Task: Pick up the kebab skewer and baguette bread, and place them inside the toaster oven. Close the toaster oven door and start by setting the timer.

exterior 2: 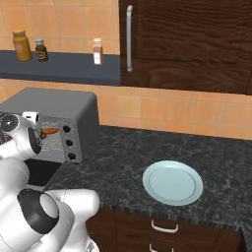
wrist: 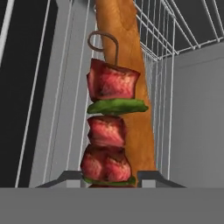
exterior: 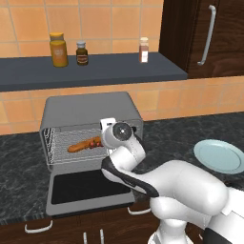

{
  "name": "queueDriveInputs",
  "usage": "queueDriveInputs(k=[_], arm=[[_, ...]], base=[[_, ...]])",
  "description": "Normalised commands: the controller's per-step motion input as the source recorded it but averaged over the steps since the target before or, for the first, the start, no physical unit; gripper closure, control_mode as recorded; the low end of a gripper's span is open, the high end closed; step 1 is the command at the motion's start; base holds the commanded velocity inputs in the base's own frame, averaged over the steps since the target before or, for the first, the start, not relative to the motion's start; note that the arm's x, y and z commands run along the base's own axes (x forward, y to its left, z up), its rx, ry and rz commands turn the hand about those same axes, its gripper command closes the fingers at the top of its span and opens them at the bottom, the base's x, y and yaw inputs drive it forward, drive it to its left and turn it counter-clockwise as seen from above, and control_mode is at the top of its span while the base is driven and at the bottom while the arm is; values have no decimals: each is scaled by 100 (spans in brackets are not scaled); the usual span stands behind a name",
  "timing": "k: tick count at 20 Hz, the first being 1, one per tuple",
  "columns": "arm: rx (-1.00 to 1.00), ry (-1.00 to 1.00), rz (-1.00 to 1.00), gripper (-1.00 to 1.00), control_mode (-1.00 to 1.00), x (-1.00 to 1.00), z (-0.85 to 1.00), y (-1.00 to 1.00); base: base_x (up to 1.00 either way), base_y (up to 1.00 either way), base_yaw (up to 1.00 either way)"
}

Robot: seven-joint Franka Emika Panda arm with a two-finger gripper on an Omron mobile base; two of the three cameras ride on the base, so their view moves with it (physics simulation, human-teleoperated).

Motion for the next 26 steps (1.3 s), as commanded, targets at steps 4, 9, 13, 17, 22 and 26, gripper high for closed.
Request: queueDriveInputs(k=[4, 9, 13, 17, 22, 26], arm=[[0, 0, 0, -100, -100, 0, 0, 0], [0, 0, 0, -100, -100, -1, 7, 0], [0, 0, 0, -100, -100, -11, 22, -3], [0, 0, 0, -100, -100, -22, 23, -14], [1, 0, -1, -100, -100, -41, 16, -14], [0, 0, -17, -100, -100, -44, 31, 5]], base=[[0, 0, 0], [0, 0, 0], [0, 0, 0], [0, 0, 0], [0, 0, 0], [0, 0, 0]])
